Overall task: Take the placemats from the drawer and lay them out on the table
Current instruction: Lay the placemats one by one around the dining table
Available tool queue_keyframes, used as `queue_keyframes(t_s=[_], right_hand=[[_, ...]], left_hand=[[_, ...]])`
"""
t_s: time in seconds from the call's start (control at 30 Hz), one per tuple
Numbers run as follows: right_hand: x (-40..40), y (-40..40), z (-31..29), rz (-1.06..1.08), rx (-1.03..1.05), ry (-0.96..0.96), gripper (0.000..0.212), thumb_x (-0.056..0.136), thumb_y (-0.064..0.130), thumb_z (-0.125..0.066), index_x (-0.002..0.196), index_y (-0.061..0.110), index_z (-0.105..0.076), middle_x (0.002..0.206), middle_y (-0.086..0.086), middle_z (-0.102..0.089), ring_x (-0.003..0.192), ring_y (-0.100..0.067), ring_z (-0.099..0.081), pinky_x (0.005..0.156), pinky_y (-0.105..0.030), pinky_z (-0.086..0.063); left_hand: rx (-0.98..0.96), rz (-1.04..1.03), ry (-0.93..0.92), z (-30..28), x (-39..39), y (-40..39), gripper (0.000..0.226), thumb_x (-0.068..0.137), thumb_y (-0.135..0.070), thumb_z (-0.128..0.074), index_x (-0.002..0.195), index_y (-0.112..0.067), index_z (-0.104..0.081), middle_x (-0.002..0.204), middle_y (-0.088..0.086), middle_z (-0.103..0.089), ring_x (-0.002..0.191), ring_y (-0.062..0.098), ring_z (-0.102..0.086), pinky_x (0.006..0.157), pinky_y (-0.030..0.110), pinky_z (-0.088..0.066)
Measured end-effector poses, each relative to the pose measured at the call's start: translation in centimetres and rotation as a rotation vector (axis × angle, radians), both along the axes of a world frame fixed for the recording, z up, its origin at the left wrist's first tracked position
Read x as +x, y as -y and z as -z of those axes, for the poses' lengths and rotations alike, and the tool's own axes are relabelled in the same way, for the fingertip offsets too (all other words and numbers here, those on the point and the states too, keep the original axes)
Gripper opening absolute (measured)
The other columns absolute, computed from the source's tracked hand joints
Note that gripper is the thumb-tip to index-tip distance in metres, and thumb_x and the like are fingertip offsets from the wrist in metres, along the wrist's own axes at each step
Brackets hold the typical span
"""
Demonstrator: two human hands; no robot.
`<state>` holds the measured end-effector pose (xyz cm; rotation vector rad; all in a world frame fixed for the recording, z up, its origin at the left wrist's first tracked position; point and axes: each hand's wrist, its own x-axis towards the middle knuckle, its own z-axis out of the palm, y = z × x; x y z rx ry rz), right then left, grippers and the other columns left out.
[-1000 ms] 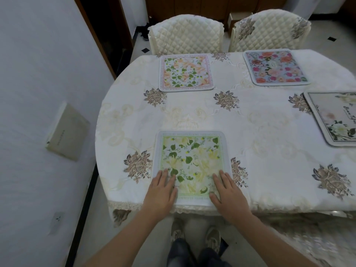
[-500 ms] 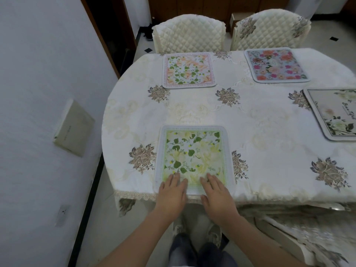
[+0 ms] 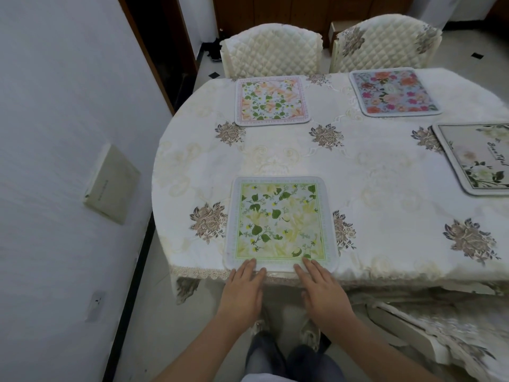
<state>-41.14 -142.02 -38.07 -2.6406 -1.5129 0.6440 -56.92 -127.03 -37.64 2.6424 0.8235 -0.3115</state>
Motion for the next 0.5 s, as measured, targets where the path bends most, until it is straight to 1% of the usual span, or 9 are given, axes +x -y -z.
queue_keyframes(t_s=[0.07, 0.1, 0.13, 0.2, 0.27, 0.3, 0.33, 0.4, 0.5], right_hand=[[0.6, 0.9, -0.2, 0.017, 0.002, -0.006, 0.064, 0.095, 0.027, -0.045, 0.153, 0.027, -0.018, 0.159, 0.006, -0.007, 0.148, -0.02, -0.013, 0.118, -0.037, -0.01], [0.9, 1.3, -0.3, 0.031, 0.009, -0.007, 0.064, 0.097, 0.028, -0.038, 0.154, 0.028, -0.01, 0.157, 0.008, 0.003, 0.149, -0.019, -0.004, 0.118, -0.036, -0.003], [1.1, 1.6, -0.4, 0.051, 0.009, -0.006, 0.064, 0.099, 0.029, -0.035, 0.154, 0.028, -0.004, 0.157, 0.009, 0.008, 0.149, -0.017, 0.001, 0.118, -0.034, 0.002], [1.3, 2.0, -0.7, 0.1, 0.01, -0.007, 0.063, 0.1, 0.032, -0.034, 0.154, 0.029, -0.001, 0.161, 0.006, 0.008, 0.149, -0.016, 0.004, 0.116, -0.033, 0.007], [1.4, 1.9, -0.9, 0.112, -0.016, -0.003, 0.063, 0.1, 0.036, -0.032, 0.154, 0.029, -0.001, 0.162, 0.005, 0.005, 0.149, -0.016, 0.005, 0.115, -0.033, 0.01], [1.5, 1.8, -0.8, 0.114, -0.021, -0.004, 0.063, 0.1, 0.038, -0.032, 0.154, 0.028, -0.002, 0.162, 0.004, 0.004, 0.149, -0.016, 0.005, 0.114, -0.032, 0.012], [1.7, 1.5, -0.7, 0.123, -0.016, -0.006, 0.063, 0.099, 0.04, -0.033, 0.154, 0.027, -0.004, 0.162, 0.003, 0.002, 0.149, -0.016, 0.004, 0.114, -0.032, 0.012], [2.3, 0.6, -0.5, 0.135, 0.001, -0.005, 0.063, 0.098, 0.041, -0.033, 0.155, 0.025, -0.009, 0.162, 0.001, -0.003, 0.149, -0.018, 0.0, 0.114, -0.032, 0.01], [3.8, -0.9, -0.2, 0.117, 0.018, 0.03, 0.063, 0.097, 0.043, -0.028, 0.154, 0.021, -0.015, 0.162, -0.004, -0.01, 0.149, -0.021, -0.007, 0.119, -0.034, 0.0]], left_hand=[[-0.026, -0.044, 0.022, -0.1, -0.6, -0.2, 0.049, 0.1, -0.025, -0.036, 0.149, -0.026, -0.033, 0.161, 0.005, -0.018, 0.148, 0.024, -0.015, 0.119, 0.04, -0.02], [-0.031, -0.055, 0.019, 0.0, -1.0, -0.4, 0.048, 0.1, -0.024, -0.038, 0.148, -0.026, -0.035, 0.16, 0.004, -0.019, 0.147, 0.024, -0.017, 0.119, 0.041, -0.022], [-0.029, -0.062, 0.005, 0.0, -1.3, -0.6, 0.048, 0.099, -0.024, -0.04, 0.147, -0.026, -0.037, 0.159, 0.004, -0.022, 0.146, 0.025, -0.02, 0.119, 0.042, -0.022], [-0.009, -0.062, -0.002, -0.1, -1.8, -1.1, 0.046, 0.094, -0.022, -0.051, 0.14, -0.025, -0.048, 0.152, 0.006, -0.036, 0.14, 0.028, -0.036, 0.115, 0.047, -0.029], [0.039, -0.057, -0.009, 0.5, -2.0, -1.7, 0.042, 0.083, -0.023, -0.065, 0.125, -0.025, -0.061, 0.138, 0.009, -0.055, 0.125, 0.029, -0.055, 0.105, 0.05, -0.039], [0.069, -0.061, -0.016, 0.7, -2.0, -1.9, 0.039, 0.083, -0.026, -0.063, 0.121, -0.026, -0.064, 0.133, 0.009, -0.059, 0.121, 0.028, -0.059, 0.102, 0.049, -0.041], [0.087, -0.067, -0.021, 0.8, -1.8, -2.2, 0.036, 0.086, -0.03, -0.056, 0.12, -0.026, -0.064, 0.131, 0.01, -0.06, 0.12, 0.028, -0.059, 0.102, 0.049, -0.041], [0.082, -0.084, -0.005, 1.1, -1.1, -3.0, 0.042, 0.092, -0.035, -0.037, 0.125, -0.025, -0.062, 0.137, 0.011, -0.056, 0.127, 0.03, -0.053, 0.106, 0.05, -0.037], [0.076, -0.084, -0.002, 1.1, 0.6, -4.3, 0.048, 0.096, -0.036, -0.03, 0.137, -0.023, -0.052, 0.149, 0.014, -0.042, 0.138, 0.032, -0.037, 0.114, 0.05, -0.028]])
